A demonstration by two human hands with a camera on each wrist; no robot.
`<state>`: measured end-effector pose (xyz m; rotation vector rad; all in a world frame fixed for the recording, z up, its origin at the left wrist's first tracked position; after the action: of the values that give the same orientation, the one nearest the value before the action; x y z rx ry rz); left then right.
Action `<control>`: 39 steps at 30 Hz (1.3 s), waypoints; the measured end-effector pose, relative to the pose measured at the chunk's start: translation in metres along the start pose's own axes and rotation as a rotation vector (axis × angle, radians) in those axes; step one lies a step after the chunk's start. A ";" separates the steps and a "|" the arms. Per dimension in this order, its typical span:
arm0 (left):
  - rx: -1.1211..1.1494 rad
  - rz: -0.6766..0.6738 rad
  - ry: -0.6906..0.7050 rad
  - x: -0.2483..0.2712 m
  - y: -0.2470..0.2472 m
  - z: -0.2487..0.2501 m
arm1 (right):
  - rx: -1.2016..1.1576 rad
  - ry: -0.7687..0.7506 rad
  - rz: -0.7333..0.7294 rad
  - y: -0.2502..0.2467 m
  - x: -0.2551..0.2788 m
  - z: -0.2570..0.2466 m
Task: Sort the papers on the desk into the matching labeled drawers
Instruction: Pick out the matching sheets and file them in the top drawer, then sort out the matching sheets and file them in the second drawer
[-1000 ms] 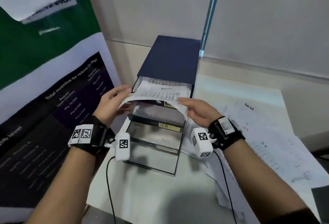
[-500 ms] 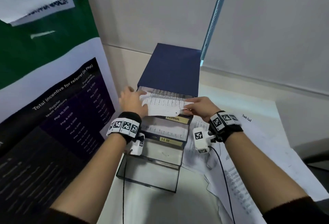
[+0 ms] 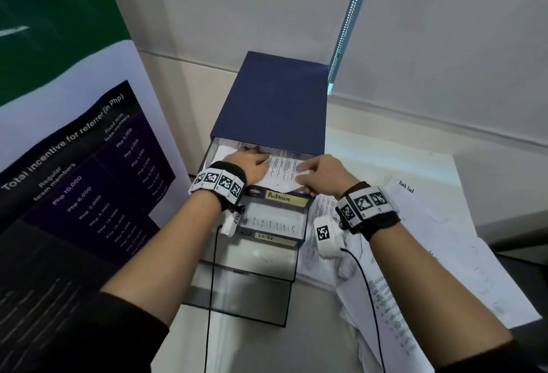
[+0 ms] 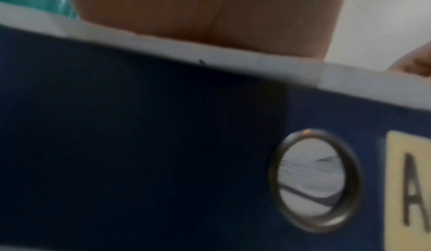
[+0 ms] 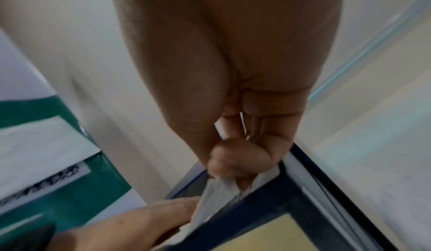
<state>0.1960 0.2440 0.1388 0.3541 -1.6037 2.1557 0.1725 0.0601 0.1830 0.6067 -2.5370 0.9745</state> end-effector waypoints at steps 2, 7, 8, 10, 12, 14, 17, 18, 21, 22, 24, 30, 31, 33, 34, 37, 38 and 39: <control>-0.078 0.051 -0.018 -0.006 -0.005 -0.002 | 0.287 -0.063 0.072 -0.004 -0.001 -0.012; -0.221 0.149 -0.171 -0.010 -0.015 -0.018 | 0.634 -0.146 0.171 0.007 0.001 -0.020; -0.212 0.140 -0.191 -0.012 -0.013 -0.022 | 0.655 -0.167 0.175 0.009 0.002 -0.021; -0.208 0.101 -0.206 -0.016 -0.009 -0.027 | 0.675 -0.187 0.159 0.013 0.001 -0.020; -0.182 0.093 -0.184 -0.017 -0.010 -0.027 | 0.702 -0.196 0.137 0.015 -0.001 -0.018; -0.135 0.118 -0.140 -0.015 -0.014 -0.024 | 0.736 -0.195 0.110 0.017 -0.003 -0.016; -0.114 0.108 -0.142 -0.009 -0.016 -0.026 | 0.742 -0.238 0.074 0.018 -0.001 -0.019; -0.090 0.105 -0.163 -0.007 -0.017 -0.028 | 0.677 -0.270 0.053 0.017 0.000 -0.020; -0.007 0.097 -0.191 0.007 -0.024 -0.020 | 0.147 -0.374 0.122 -0.011 0.017 -0.012; 0.007 0.079 -0.174 0.014 -0.026 -0.011 | -0.025 -0.400 0.213 -0.029 0.028 0.001; 0.024 0.094 -0.112 0.035 -0.036 0.015 | -0.206 -0.348 0.426 -0.062 0.049 0.054; 0.471 0.156 0.395 0.083 -0.020 0.163 | 0.198 0.703 0.159 -0.053 0.120 0.330; 0.510 0.086 0.426 0.078 -0.001 0.178 | 0.296 0.805 0.048 -0.039 0.135 0.361; 0.503 -0.084 0.408 0.062 0.059 0.211 | 0.400 0.906 -0.009 -0.025 0.174 0.407; 0.482 -0.161 0.376 0.052 0.093 0.222 | 0.347 0.943 0.042 -0.024 0.191 0.426; 0.423 -0.317 0.254 0.028 0.186 0.242 | 0.090 0.986 0.155 -0.021 0.221 0.460; 0.392 -0.348 0.211 0.022 0.212 0.246 | 0.047 0.965 0.193 -0.024 0.224 0.464; 0.345 -0.373 0.176 0.018 0.234 0.249 | 0.005 0.929 0.240 -0.027 0.223 0.468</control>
<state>0.0558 -0.0465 0.0239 0.5076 -0.9781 2.0939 -0.0824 -0.3408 -0.0259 -0.1605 -1.7761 1.0178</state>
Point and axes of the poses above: each hand's wrist, its own x-axis away from the middle knuckle, its own y-axis out of the palm, z = x × y, the point moved 9 cm from there along -x, towards the middle knuckle, and after that the axes turned 10 degrees about -z, right-handed, at the moved point
